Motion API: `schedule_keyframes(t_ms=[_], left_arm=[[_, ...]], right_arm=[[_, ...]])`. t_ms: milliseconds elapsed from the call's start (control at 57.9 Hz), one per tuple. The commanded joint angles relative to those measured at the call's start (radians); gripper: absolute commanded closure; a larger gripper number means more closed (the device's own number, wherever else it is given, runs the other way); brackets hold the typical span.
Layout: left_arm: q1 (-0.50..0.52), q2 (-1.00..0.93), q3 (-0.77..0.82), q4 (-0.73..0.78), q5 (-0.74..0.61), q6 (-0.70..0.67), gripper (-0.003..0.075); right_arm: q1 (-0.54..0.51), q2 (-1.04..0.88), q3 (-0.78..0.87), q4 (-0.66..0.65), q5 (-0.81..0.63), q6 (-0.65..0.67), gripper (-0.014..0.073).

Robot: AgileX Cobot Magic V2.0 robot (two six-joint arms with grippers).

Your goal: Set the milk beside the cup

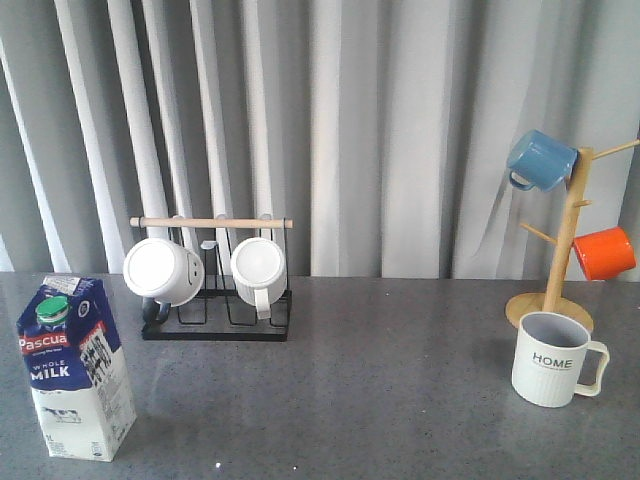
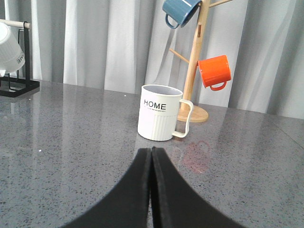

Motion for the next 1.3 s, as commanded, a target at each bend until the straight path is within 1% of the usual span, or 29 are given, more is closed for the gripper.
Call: schedule_keyframes(t_ms=[0,553,657,708,778,864,899,933,1002,1020,1054,1089,1123,1158,1210,1279], left_arm=[[-0.006,-0.012,-0.021,-0.010,-0.069,-0.003,0.0726],[-0.006,-0.012,-0.021,-0.010,-0.069,-0.003,0.0726],[-0.006,-0.012,-0.021,-0.010,-0.069,-0.003,0.0726],[-0.006,-0.012,-0.023,-0.009,-0.085,-0.002,0.0726],[-0.006,-0.012,-0.033,-0.010,-0.148,-0.003,0.0726],[-0.006,-0.012,-0.051,-0.010,-0.325,-0.013,0.0726],[-0.006,-0.012,-0.059,-0.010,-0.405,-0.013,0.0726],[-0.006,-0.012,-0.070,-0.010,-0.484,-0.013,0.0726],[-0.006,-0.012,-0.099,-0.010,-0.611,-0.006,0.0726],[-0.006,-0.011,-0.113,-0.011,-0.639,0.004,0.0726],[-0.006,-0.005,-0.136,-0.021,-0.654,0.016,0.0726],[-0.006,0.010,-0.174,-0.054,-0.637,0.036,0.0726],[-0.006,0.036,-0.220,-0.109,-0.583,0.066,0.0726],[-0.006,0.077,-0.273,-0.188,-0.507,0.116,0.0726],[-0.006,0.158,-0.362,-0.318,-0.415,0.216,0.0726],[-0.006,0.309,-0.472,-0.486,-0.345,0.373,0.0726]], right_arm=[[-0.008,-0.014,0.008,-0.002,-0.069,0.002,0.0602],[-0.008,-0.014,0.008,-0.002,-0.074,0.002,0.0602],[-0.008,-0.014,0.007,-0.002,-0.114,0.002,0.0602],[-0.008,-0.014,0.006,0.000,-0.196,0.004,0.0602],[-0.008,-0.014,0.001,0.022,-0.383,0.026,0.0602],[-0.008,-0.012,-0.016,0.053,-0.712,0.046,0.0602],[-0.008,-0.005,-0.028,0.087,-0.803,0.045,0.0602],[-0.008,0.009,-0.050,0.136,-0.885,0.045,0.0602],[-0.006,0.047,-0.112,0.221,-0.943,0.047,0.0602],[-0.006,0.057,-0.126,0.236,-0.944,0.048,0.0602],[-0.006,0.083,-0.165,0.258,-0.940,0.049,0.0602],[-0.006,0.115,-0.208,0.259,-0.923,0.050,0.0602],[-0.006,0.152,-0.257,0.246,-0.885,0.050,0.0602],[-0.006,0.199,-0.313,0.223,-0.820,0.050,0.0602],[-0.006,0.284,-0.406,0.205,-0.666,0.050,0.0602],[-0.006,0.430,-0.541,0.209,-0.447,0.048,0.0602]])
